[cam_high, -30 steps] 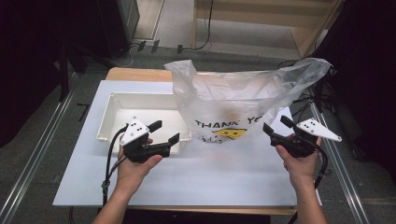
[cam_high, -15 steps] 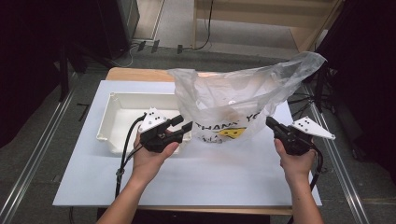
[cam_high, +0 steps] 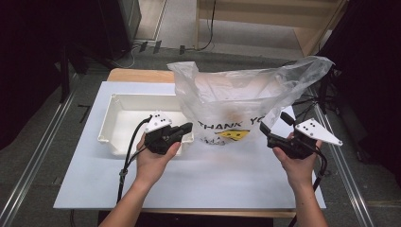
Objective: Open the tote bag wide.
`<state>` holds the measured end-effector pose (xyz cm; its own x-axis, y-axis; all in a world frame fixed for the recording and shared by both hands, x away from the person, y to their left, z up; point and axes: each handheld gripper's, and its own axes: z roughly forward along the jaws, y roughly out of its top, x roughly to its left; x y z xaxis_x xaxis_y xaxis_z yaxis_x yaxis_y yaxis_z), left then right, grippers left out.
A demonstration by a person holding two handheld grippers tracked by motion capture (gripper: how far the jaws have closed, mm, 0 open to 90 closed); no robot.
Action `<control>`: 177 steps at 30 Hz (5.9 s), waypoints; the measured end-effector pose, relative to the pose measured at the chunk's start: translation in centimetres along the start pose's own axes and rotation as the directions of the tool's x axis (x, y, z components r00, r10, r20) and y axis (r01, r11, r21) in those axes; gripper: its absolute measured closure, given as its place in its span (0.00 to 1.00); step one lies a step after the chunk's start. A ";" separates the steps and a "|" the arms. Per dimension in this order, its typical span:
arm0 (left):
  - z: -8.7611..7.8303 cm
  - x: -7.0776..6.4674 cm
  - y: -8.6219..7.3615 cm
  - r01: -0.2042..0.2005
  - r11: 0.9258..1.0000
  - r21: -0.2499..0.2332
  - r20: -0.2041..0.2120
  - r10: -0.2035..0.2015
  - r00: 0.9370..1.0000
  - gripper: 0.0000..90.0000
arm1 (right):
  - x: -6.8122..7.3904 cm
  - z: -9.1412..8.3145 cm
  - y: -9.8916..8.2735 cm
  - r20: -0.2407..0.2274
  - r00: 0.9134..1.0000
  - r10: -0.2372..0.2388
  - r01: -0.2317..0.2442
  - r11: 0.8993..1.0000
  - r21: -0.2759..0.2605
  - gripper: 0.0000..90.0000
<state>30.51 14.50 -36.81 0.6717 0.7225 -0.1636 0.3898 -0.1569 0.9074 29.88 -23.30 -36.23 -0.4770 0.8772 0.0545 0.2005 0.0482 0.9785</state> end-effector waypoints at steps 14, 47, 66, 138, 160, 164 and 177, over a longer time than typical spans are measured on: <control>-2.2 -0.4 1.0 0.006 0.993 -0.119 0.055 0.000 0.999 0.15 | -0.8 1.3 0.8 -0.004 1.000 0.031 -0.031 0.999 0.028 0.15; 4.1 -0.6 -1.0 0.046 0.993 0.108 0.001 -0.047 0.999 1.00 | -1.2 1.3 0.4 -0.048 0.998 0.042 -0.044 0.998 -0.034 0.17; 1.1 -1.1 -0.8 0.067 0.997 -0.036 0.084 -0.063 0.994 0.23 | -0.8 7.0 -2.2 0.078 0.997 0.020 -0.037 0.976 0.215 1.00; 3.1 -0.7 -1.3 0.067 0.995 0.079 0.045 -0.070 0.996 0.64 | 0.9 8.7 -3.5 0.078 0.996 0.039 -0.055 0.973 0.225 1.00; 1.8 -4.6 4.1 -0.035 0.992 -0.123 0.072 0.044 0.996 0.21 | 1.9 9.5 -7.0 0.070 0.997 -0.040 0.015 0.945 0.326 0.95; 3.2 -4.0 3.7 0.001 0.999 -0.050 -0.022 -0.002 1.000 0.62 | 2.0 9.2 -6.9 0.052 0.998 -0.040 0.022 0.951 0.308 0.95; 6.1 -1.2 0.0 0.064 0.990 0.129 -0.107 -0.050 0.993 1.00 | 1.4 7.9 -5.3 0.081 0.996 -0.033 0.016 0.979 0.202 0.99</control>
<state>33.53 9.49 -38.95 0.5803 0.7971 -0.1669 0.5100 -0.1959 0.8375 34.91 -18.60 -42.87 -0.4128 0.9108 0.0056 0.3617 0.1583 0.9187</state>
